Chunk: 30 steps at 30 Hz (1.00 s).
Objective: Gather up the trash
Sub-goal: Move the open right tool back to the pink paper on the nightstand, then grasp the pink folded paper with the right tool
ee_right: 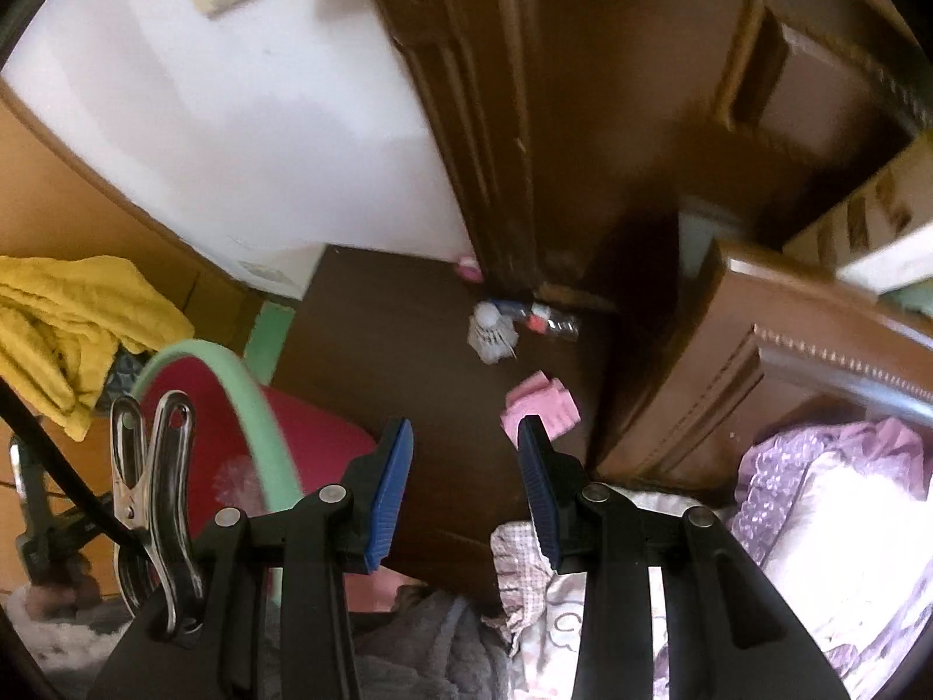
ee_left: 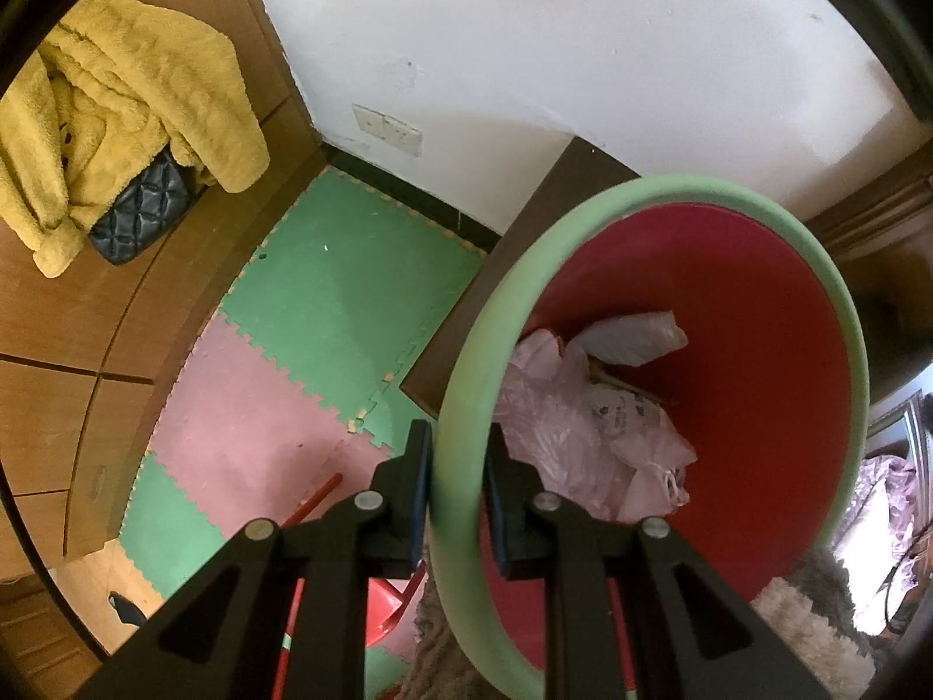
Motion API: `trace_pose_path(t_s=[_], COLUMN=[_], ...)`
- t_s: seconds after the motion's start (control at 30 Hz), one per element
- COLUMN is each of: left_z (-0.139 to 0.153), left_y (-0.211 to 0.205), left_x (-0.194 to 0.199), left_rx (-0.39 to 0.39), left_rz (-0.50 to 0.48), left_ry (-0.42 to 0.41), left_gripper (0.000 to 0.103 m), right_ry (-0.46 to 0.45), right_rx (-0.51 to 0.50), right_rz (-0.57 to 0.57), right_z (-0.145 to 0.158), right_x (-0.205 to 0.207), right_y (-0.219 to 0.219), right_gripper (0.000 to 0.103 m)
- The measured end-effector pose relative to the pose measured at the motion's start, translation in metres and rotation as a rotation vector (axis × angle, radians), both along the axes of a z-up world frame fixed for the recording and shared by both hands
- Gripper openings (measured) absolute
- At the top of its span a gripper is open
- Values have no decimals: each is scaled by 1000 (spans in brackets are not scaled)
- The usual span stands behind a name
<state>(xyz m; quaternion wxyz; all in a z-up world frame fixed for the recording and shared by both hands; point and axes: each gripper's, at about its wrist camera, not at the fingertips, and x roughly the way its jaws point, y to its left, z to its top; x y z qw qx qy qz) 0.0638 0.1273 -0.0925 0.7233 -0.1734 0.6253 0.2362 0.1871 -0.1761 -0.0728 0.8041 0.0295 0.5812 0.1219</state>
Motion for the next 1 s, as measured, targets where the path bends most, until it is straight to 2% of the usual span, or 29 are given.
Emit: trace_pose_path(t_s=[0.1,0.33,0.5,0.53,0.6,0.67,0.8,0.9,1.0], left_z=[-1,-2,-2,-3,-3,-4,-4,-4,-5], left_y=[-1,-1,-5,-5,-5,-5,-5,-7,-6], left_x=[0,1,4,4,6,6,7,8,8], left_rx=[7,18,41,43,44,41,48,56,57], left_rz=[-1,18,20,18,17,24,30,23,22], left_ry=[9,15,37,43,54,59,70,77,82], left_gripper=[17,18,18,18,18,19,19,19,19], right_ry=[40,204,256,263,279,295,308,344,348], right_rx=[-37,35,-70,-78,-99,-109,-121,-71,-79], right_rz=[-8,-33,48,72,89,100,117,111,77], right_z=[-28,-105,-140,-149,-164,-178,-205,-224,-240], right_x=[2,15,30,35,45,54,71,81,89], right_y=[-8,-31,-23,-19,-16,-13,-7,-2,1], right_gripper=[39,39,40,41,54,60,59,68,69])
